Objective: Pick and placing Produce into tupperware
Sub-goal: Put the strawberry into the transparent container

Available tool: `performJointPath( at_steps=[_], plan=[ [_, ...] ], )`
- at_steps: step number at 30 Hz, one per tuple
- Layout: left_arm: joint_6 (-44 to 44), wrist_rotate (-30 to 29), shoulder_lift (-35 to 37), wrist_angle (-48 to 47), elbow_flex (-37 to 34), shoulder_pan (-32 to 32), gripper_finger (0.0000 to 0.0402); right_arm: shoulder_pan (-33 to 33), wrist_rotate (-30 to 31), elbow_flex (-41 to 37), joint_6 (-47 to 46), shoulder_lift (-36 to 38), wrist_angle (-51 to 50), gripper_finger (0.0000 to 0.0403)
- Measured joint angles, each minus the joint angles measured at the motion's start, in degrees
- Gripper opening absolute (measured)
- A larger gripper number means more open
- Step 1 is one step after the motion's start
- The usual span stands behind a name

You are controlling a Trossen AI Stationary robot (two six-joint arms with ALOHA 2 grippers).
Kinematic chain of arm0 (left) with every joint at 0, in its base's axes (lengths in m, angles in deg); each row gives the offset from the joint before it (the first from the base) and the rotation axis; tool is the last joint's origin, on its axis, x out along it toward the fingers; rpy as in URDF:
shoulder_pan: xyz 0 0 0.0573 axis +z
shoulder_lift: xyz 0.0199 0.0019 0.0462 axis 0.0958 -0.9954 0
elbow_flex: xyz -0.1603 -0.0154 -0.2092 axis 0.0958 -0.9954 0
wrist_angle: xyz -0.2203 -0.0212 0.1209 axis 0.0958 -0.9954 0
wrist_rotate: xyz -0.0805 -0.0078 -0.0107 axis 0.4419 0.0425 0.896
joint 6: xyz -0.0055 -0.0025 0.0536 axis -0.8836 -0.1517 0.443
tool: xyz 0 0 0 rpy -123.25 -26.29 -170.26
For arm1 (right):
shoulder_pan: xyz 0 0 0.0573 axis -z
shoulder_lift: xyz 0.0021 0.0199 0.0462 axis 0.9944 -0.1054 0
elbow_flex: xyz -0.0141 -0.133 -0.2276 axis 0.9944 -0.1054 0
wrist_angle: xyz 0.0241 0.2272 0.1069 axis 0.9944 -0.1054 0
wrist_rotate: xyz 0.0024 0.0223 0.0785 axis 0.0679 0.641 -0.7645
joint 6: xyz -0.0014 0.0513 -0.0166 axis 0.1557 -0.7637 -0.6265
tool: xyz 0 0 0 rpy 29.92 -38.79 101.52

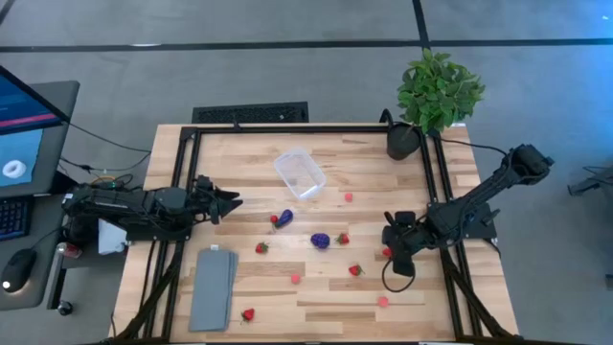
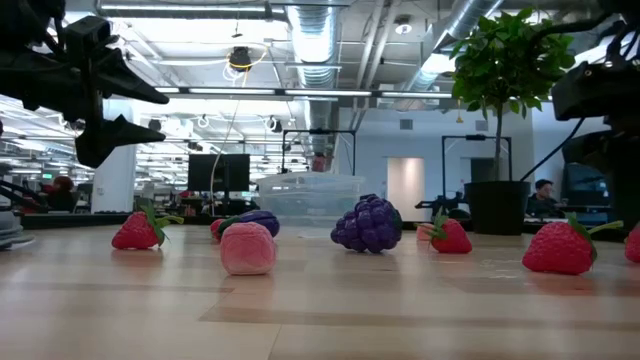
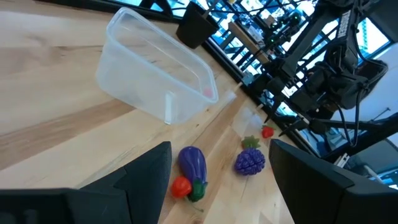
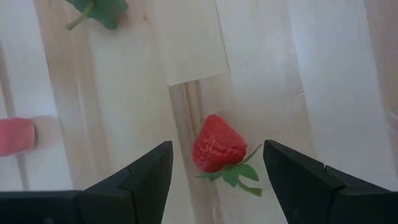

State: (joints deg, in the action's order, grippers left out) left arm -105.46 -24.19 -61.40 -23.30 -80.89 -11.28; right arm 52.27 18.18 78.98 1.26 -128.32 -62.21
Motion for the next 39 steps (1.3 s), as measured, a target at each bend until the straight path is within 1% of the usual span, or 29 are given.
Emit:
performJointPath(
  at_steps=[4, 20, 39],
  plan=[
    [0.0, -0.29, 0.02, -0.42, 0.0, 0.0, 0.0261, 0.04, 0.01, 0.01, 0.89, -0.19, -0.19, 0.0276],
    [0.01, -0.96, 0.0, -0.92, 0.04, 0.02, 0.0261, 0.83, -0.21, 0.0, 1.38, -7.4, 1.71, 0.0276],
    [0.24, -1.03, 0.02, -1.05, 0.07, 0.01, 0.0261, 1.07, -0.27, 0.07, 0.9, -8.11, 2.34, 0.0276]
  ],
)
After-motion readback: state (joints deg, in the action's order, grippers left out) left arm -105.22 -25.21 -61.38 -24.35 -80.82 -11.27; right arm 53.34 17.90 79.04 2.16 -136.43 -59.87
